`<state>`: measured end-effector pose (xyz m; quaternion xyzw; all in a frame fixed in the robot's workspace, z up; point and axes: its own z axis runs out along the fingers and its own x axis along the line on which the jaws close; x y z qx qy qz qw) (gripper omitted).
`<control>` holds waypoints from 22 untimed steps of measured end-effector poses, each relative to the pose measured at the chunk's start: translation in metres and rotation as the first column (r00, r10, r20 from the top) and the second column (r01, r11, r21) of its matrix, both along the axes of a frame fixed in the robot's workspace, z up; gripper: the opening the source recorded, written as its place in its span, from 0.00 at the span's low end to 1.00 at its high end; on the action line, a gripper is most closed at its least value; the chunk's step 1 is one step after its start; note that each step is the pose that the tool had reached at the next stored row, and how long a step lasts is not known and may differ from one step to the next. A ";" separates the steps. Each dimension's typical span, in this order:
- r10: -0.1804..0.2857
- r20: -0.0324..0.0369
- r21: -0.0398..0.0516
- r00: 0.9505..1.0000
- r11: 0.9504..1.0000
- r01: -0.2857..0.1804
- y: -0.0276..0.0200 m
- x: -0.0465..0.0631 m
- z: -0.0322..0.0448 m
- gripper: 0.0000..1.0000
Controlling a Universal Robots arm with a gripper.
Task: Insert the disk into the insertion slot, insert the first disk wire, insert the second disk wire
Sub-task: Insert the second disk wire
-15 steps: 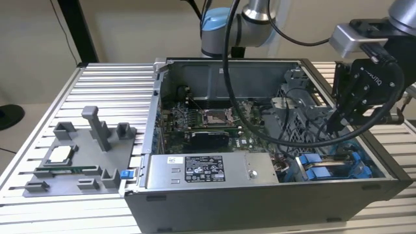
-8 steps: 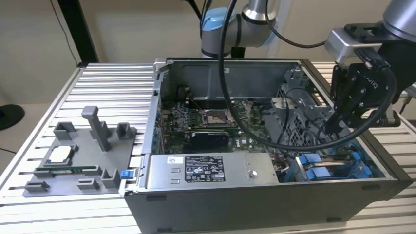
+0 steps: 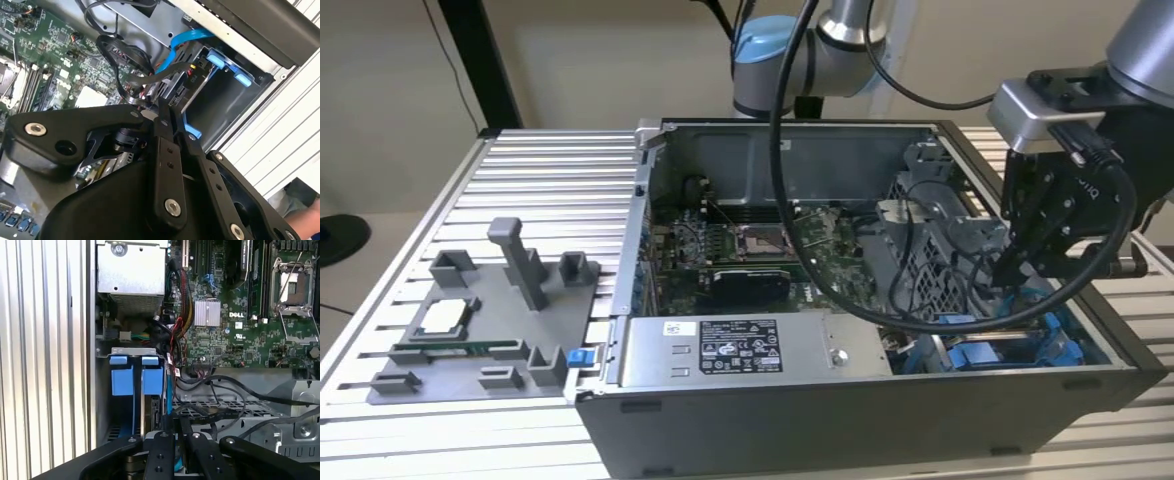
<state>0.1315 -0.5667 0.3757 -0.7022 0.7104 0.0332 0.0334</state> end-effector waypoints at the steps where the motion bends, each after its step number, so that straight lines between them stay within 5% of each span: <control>1: 0.000 0.000 0.000 1.000 1.000 0.000 0.0000 0.000 0.0000 0.00; 22: 0.000 0.004 0.000 1.000 1.000 0.000 -0.0002 0.000 -0.0048 0.00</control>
